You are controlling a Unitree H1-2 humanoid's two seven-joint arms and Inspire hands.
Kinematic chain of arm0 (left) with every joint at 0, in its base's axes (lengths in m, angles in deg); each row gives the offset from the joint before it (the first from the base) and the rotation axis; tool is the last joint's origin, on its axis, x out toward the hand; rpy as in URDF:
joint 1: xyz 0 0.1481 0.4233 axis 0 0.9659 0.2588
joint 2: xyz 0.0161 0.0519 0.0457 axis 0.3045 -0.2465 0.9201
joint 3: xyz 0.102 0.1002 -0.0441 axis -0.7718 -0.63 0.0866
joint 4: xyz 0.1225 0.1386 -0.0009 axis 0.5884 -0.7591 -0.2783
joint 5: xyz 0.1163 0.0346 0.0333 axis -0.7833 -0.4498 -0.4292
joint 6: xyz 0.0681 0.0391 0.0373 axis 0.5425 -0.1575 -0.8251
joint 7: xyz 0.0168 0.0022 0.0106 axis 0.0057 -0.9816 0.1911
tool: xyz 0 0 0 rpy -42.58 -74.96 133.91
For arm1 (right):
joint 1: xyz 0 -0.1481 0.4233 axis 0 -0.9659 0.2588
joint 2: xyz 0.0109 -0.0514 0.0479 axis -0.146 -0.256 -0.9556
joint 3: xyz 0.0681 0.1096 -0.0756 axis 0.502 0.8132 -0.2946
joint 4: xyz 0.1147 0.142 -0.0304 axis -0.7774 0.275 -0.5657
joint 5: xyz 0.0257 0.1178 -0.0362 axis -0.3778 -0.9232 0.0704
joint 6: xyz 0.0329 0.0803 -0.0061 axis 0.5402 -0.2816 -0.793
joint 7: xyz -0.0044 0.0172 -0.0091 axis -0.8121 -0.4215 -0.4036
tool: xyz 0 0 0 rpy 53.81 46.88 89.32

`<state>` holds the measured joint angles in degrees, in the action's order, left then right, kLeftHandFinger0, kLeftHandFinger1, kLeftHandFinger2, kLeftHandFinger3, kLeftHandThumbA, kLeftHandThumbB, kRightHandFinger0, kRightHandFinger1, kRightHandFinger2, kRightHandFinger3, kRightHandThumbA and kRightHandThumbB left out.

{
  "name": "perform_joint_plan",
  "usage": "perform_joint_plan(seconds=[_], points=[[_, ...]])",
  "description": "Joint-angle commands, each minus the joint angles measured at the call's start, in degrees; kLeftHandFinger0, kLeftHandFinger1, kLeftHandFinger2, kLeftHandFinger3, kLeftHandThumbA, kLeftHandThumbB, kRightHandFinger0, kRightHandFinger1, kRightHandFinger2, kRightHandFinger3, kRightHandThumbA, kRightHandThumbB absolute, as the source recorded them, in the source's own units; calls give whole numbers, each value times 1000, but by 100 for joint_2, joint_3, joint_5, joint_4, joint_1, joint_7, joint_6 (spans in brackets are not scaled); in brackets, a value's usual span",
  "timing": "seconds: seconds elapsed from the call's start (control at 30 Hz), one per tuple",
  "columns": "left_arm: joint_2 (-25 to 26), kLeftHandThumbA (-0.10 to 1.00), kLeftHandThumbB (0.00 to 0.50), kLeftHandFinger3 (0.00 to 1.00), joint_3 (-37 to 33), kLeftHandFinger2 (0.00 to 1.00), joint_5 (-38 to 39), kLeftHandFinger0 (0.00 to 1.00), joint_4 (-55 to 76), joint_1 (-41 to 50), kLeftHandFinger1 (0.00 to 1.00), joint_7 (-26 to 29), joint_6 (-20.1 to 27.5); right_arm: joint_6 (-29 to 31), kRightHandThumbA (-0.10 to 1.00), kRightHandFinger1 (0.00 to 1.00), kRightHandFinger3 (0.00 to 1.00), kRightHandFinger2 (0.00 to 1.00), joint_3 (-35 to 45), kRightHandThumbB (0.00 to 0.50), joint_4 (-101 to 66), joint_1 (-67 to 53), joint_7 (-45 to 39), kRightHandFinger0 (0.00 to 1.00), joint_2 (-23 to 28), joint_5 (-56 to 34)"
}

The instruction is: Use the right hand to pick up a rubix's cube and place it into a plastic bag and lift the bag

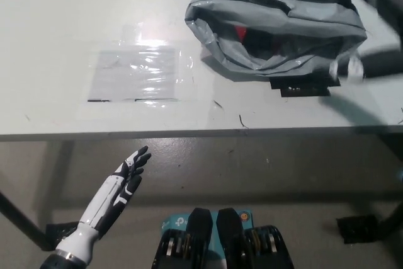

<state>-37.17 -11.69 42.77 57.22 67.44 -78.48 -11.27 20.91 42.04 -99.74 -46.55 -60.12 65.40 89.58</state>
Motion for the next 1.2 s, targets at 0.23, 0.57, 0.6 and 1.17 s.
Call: perform_joint_plan(seconds=[0.23,0.57,0.6,1.17], points=[[107,1000,285,1000,147,1000,174,1000,34,-559,1000,-31,199,4790,1000,1000,1000,1000,-204,192,-387,-3925,3934,1000,-1993,1910],[-56,1000,260,1000,179,1000,182,1000,40,-145,1000,153,557,4790,1000,1000,1000,1000,-141,267,2163,-3789,4295,1000,-2052,1533],[-52,1000,281,1000,196,1000,163,1000,41,-114,1000,177,566,4790,1000,1000,1000,1000,-14,286,2257,-3776,4096,1000,-2107,1403],[-57,1000,284,1000,222,1000,-25,1000,-27,168,1000,254,629,4790,1000,1000,1000,1000,-108,301,2648,-3936,3602,1000,-2167,959]])
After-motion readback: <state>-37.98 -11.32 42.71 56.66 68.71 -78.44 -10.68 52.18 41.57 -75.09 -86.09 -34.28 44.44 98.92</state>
